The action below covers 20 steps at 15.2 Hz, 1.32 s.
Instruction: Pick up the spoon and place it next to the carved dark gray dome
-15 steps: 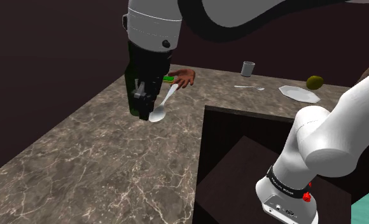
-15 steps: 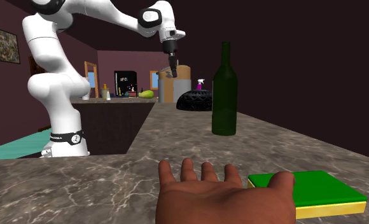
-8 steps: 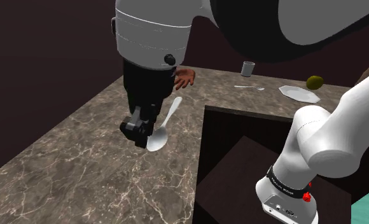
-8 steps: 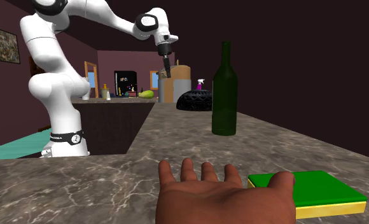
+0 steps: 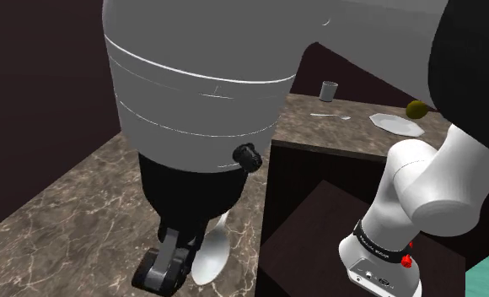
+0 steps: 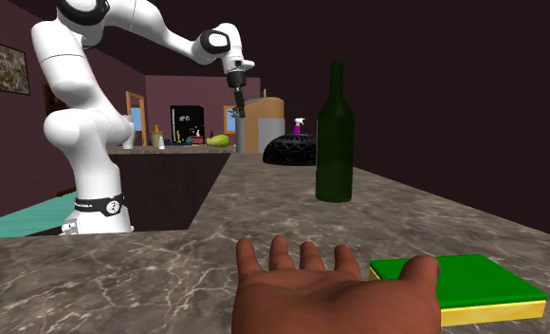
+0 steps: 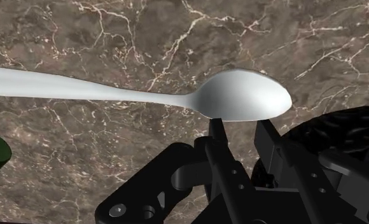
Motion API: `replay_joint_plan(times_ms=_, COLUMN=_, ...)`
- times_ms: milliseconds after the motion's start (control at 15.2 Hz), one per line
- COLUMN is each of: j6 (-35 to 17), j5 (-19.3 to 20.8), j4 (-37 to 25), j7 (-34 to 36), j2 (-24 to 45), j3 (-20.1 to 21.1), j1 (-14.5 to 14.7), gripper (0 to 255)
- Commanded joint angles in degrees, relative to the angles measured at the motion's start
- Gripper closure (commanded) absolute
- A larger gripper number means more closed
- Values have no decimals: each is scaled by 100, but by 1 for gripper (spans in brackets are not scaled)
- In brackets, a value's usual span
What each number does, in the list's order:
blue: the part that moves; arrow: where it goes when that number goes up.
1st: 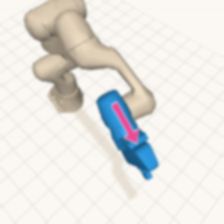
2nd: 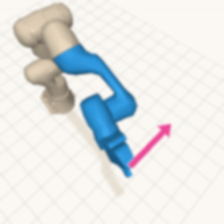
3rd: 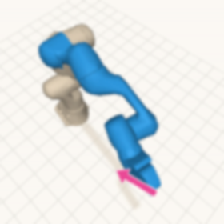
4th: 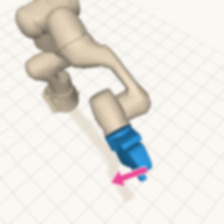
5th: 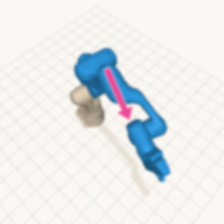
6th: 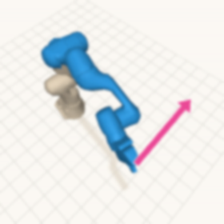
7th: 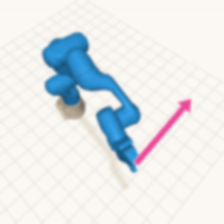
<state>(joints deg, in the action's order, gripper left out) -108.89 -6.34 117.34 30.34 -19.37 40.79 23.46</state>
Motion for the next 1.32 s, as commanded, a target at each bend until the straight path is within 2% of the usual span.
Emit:
replay_joint_plan(times_ms=0, j6=51, j5=39, j4=-144, j7=326, j2=97, j3=246, j1=48, gripper=255)
replay_joint_plan(times_ms=264, j6=144, j5=269, j4=-552, j7=1047, j2=478, j3=834, j1=76, gripper=255)
replay_joint_plan(times_ms=396, j6=216, j5=528, j4=-860, j7=1558, j2=823, j3=1245, j1=82, gripper=255)
replay_joint_plan(times_ms=1254, j6=-768, j5=673, j4=20, j7=1764, j2=998, j3=1404, j1=78, gripper=255)
